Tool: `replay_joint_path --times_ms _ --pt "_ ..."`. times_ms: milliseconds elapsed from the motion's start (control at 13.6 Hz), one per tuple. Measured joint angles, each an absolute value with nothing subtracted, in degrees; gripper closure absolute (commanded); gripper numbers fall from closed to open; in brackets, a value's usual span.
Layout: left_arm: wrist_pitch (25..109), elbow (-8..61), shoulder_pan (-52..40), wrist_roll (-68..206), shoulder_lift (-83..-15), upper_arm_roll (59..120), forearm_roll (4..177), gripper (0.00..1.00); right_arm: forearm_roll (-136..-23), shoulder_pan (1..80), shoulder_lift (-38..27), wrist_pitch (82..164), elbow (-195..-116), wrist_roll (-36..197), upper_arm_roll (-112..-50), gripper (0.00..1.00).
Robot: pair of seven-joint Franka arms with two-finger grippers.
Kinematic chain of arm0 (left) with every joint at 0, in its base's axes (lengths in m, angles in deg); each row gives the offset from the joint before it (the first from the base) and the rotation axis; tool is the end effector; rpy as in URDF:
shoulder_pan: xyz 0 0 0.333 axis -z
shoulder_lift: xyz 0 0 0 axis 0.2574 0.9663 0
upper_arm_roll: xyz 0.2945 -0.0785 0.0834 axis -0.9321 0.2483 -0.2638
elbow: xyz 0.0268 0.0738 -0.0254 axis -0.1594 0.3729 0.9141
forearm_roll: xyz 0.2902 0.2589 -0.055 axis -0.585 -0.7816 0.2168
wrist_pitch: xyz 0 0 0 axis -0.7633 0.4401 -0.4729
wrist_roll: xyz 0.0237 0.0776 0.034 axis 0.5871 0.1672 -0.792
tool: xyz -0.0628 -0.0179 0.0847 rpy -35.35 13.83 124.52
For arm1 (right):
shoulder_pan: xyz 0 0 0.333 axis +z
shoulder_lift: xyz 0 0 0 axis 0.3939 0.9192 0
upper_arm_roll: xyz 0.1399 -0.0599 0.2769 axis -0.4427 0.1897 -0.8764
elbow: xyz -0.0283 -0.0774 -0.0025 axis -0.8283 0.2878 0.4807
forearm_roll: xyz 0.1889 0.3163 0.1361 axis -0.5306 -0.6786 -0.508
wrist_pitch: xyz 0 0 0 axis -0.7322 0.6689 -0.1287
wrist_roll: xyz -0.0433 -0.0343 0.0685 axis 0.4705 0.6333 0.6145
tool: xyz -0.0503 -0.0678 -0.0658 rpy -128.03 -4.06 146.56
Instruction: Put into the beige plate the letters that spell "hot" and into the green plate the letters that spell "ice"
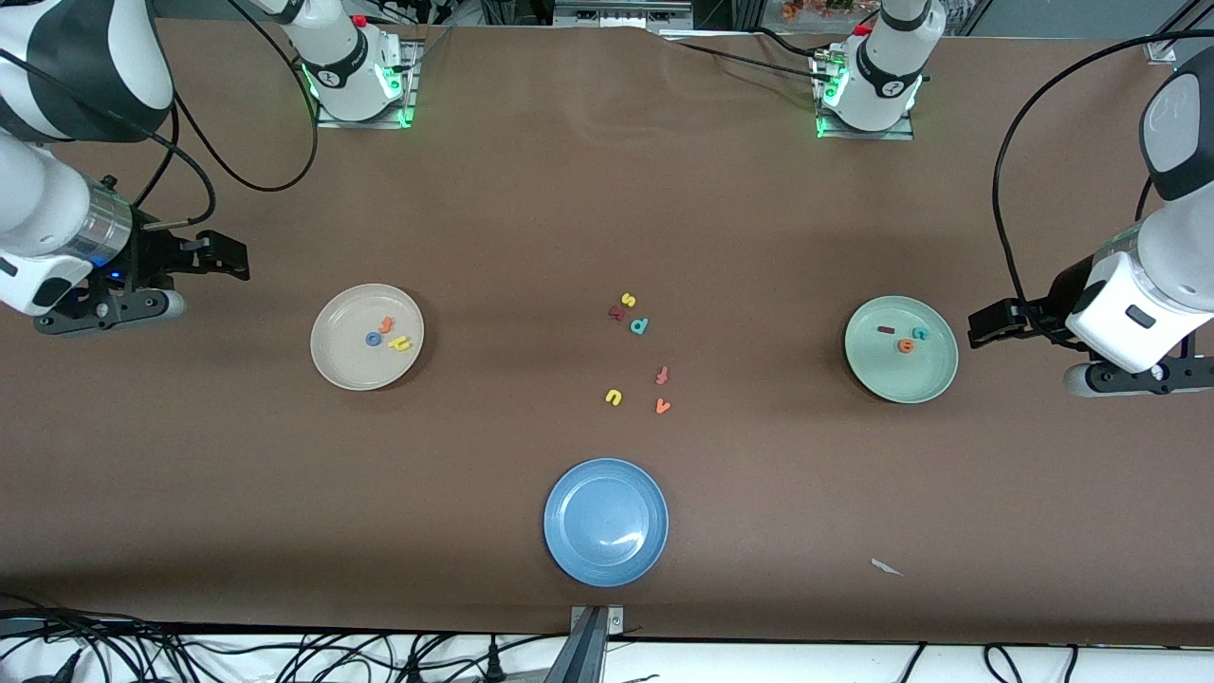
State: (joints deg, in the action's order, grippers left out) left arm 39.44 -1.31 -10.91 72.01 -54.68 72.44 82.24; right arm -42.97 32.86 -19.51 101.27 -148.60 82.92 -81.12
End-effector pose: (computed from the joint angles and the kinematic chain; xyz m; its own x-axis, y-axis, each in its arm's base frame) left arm 0.6528 -0.0569 0.5626 0.9956 0.0822 -0.0443 0.0827 -0.9965 0.0107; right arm 0.5960 0.0495 0.5196 0.9706 0.2023 -0.1305 0.2028 -0.9792 -0.0098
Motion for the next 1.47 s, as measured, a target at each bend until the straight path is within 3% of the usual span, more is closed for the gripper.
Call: replay_joint_path --times_ms 516,1474 --pt "39.5 -1.7 -10.3 72.0 -55.0 72.3 82.2 0.0 -43.0 33.5 -18.7 95.8 -142.3 82.9 -80.8 0.0" --pt "40.6 -1.6 -10.9 72.0 -54.6 71.7 82.2 0.0 -42.8 33.4 -19.4 95.1 -140.5 82.9 -78.9 0.0"
